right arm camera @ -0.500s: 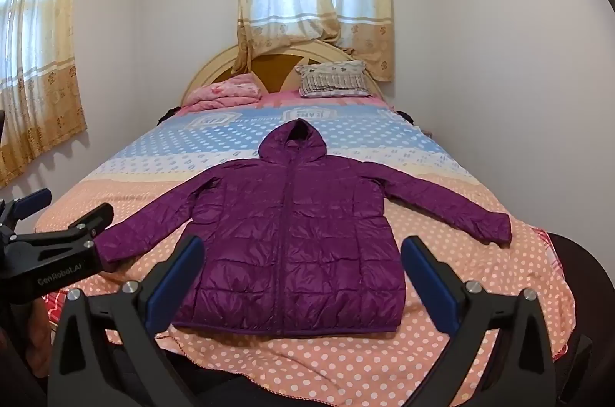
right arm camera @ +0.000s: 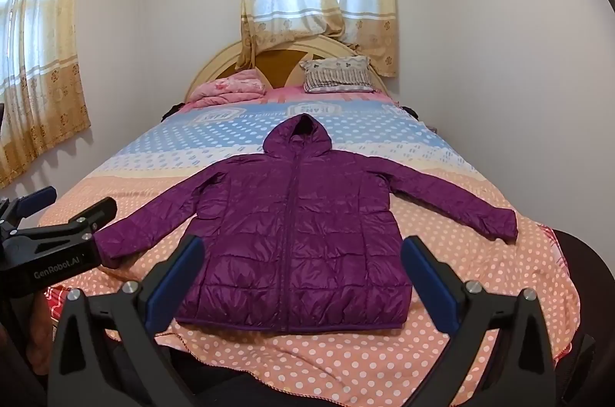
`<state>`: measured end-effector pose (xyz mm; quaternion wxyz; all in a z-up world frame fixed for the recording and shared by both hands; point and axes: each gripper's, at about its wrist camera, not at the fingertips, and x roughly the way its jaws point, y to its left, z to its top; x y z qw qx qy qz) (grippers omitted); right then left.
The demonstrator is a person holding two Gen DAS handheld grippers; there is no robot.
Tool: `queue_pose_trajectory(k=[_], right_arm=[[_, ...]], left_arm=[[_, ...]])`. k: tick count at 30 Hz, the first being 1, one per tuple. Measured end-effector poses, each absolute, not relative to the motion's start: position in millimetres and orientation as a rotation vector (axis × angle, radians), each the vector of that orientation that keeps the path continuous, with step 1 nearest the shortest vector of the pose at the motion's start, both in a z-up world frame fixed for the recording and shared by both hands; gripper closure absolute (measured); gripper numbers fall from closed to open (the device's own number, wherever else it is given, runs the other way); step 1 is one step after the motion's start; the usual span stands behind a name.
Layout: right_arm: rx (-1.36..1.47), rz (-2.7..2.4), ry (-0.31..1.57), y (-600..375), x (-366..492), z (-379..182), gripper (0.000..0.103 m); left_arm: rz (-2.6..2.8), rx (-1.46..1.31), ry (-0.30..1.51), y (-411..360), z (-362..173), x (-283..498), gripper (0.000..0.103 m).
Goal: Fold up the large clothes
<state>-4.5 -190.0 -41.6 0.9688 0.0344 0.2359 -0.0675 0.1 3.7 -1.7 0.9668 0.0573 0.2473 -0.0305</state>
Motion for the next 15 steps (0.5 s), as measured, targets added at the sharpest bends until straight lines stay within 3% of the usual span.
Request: queue_pose_trajectory(k=[15], right_arm=[[0.073,-0.126,0.487,-186.4,-10.4,-40.7,0.0]], left_arm=[[-0.065,0.113,0.501,5.2,-0.3,3.5,0.001]])
